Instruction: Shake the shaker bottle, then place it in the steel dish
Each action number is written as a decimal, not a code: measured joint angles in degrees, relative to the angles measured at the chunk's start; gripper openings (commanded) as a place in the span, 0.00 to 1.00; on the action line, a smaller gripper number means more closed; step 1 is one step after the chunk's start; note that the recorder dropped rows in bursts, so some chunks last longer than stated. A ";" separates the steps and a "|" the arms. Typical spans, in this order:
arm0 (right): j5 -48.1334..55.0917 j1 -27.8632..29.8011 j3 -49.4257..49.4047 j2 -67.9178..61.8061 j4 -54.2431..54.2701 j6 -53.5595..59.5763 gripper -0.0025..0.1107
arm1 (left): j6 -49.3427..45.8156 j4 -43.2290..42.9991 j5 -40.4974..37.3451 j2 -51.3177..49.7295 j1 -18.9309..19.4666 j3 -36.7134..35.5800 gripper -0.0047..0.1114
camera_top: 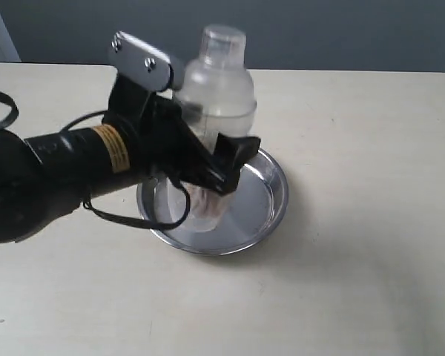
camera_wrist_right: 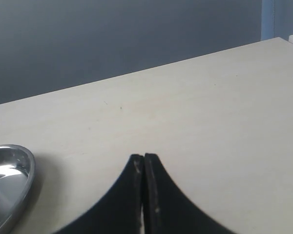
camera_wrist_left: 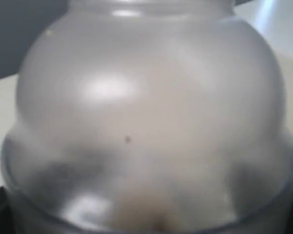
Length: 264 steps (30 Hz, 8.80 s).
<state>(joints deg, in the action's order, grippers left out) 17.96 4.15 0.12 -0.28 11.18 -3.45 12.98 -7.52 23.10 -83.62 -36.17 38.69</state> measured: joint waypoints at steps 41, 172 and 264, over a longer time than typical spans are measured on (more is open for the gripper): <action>0.00 0.00 0.00 0.00 0.00 0.00 0.02 | -0.59 -0.30 4.71 6.03 0.70 0.08 0.04; 0.03 0.00 0.00 0.00 0.00 0.00 0.02 | -8.97 15.15 28.40 -15.45 -0.07 -3.42 0.04; 0.03 0.00 0.00 0.00 0.00 0.00 0.02 | -6.33 14.00 37.72 -26.79 -0.07 -3.42 0.04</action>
<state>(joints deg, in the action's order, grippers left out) 17.99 4.15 0.12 -0.28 11.18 -3.45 6.65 6.48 60.82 -110.41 -36.24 35.26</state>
